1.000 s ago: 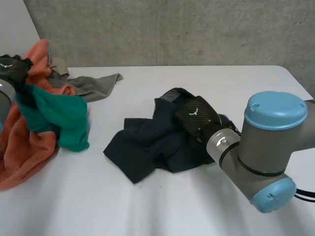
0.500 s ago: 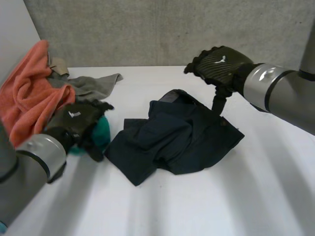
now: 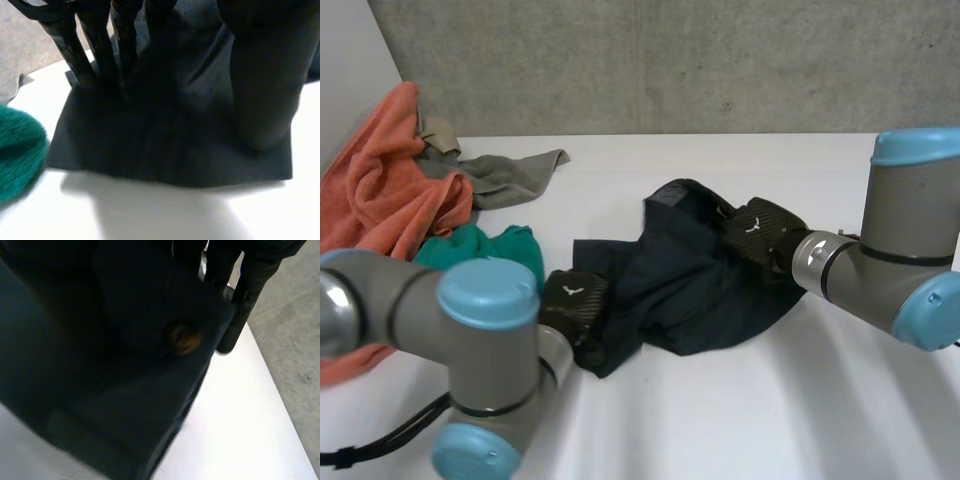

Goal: Fold the laundry.

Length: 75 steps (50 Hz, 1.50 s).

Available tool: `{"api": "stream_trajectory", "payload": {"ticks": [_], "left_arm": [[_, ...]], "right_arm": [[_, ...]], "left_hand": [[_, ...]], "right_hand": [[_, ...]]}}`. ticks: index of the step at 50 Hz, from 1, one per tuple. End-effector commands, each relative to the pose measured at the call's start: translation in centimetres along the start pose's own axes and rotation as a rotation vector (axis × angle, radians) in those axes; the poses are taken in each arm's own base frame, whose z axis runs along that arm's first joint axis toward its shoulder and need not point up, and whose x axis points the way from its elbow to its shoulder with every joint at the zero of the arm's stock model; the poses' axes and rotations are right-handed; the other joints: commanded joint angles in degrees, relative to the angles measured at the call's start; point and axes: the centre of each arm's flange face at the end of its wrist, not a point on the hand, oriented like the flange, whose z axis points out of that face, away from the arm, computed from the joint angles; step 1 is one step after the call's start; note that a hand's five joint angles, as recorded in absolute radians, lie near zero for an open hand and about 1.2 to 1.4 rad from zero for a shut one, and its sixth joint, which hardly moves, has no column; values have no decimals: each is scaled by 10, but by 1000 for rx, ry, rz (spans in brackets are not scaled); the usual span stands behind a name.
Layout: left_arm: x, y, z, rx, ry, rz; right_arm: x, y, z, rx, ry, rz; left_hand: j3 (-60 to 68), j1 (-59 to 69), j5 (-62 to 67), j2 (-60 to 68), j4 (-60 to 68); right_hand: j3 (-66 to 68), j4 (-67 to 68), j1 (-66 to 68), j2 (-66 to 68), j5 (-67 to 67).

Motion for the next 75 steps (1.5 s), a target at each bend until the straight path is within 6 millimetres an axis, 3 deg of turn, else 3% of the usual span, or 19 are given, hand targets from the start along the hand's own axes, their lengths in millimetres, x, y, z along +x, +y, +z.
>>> {"api": "stream_trajectory", "payload": {"ticks": [1,3,7,8,12,15,18,22,31,35,37,38,39,43,49,57,66,71,75], "left_arm": [[16,-3,12,88,-66,168],[10,-17,8,119,-108,167],[-10,-82,-25,302,-164,95],[-18,-114,-44,406,-163,69],[-38,-184,-96,652,-153,39],[-47,-212,-119,734,-156,41],[-53,-224,-118,737,-165,44],[-72,-217,-75,621,-210,57],[-97,-156,72,403,-236,144],[-108,-142,112,402,-269,187],[-110,-138,120,393,-279,184],[-110,-137,122,391,-281,183],[-110,-136,124,378,-293,185],[-122,-145,110,352,-363,172],[-135,-169,53,336,-445,126],[-98,-168,-51,335,-278,90],[-19,-94,-145,162,99,116],[5,-56,-159,53,188,99],[15,-30,-152,-56,207,98]], "right_arm": [[16,5,1,38,93,88],[21,-1,-7,47,102,107],[44,-26,-39,99,157,117],[56,-41,-56,132,191,119],[83,-74,-96,206,273,193],[97,-83,-114,237,308,259],[104,-82,-118,261,305,375],[82,-76,-98,258,219,496],[-5,-38,-20,142,94,670],[-15,-34,4,197,185,746],[-15,-37,11,232,221,745],[-13,-38,15,250,241,739],[-12,-41,19,262,259,724],[-2,-47,11,241,270,686],[51,-55,-21,277,351,571],[75,-51,-60,236,298,313],[74,-24,-93,60,187,170],[54,-4,-93,-19,47,133],[30,17,-86,-96,-85,119]], "left_hand": [[542,517,539,534,540],[542,517,539,534,540],[542,517,539,534,540],[542,517,539,534,540],[542,517,539,534,540],[542,517,539,534,540],[542,517,539,534,540],[542,517,539,534,540],[542,517,539,534,540],[542,517,539,534,540],[538,514,536,531,537],[432,407,429,425,431],[181,156,178,174,180],[-158,-183,-161,-166,-160],[-158,-183,-161,-166,-160],[-158,-183,-161,-166,-160],[-36,-60,-38,-43,-37],[71,46,68,63,69],[57,33,55,50,56]], "right_hand": [[296,296,311,283,303],[296,296,311,283,303],[296,296,311,283,303],[296,296,311,283,303],[296,296,311,283,303],[296,296,311,283,303],[296,296,311,283,303],[296,296,311,283,303],[296,296,311,283,303],[296,296,311,283,303],[107,107,122,94,114],[-44,-44,-29,-57,-37],[-325,-325,-311,-339,-318],[-404,-404,-389,-417,-397],[-404,-404,-389,-417,-397],[-402,-403,-388,-416,-395],[-260,-260,-245,-273,-252],[-131,-132,-117,-145,-124],[-83,-83,-68,-96,-76]]}}
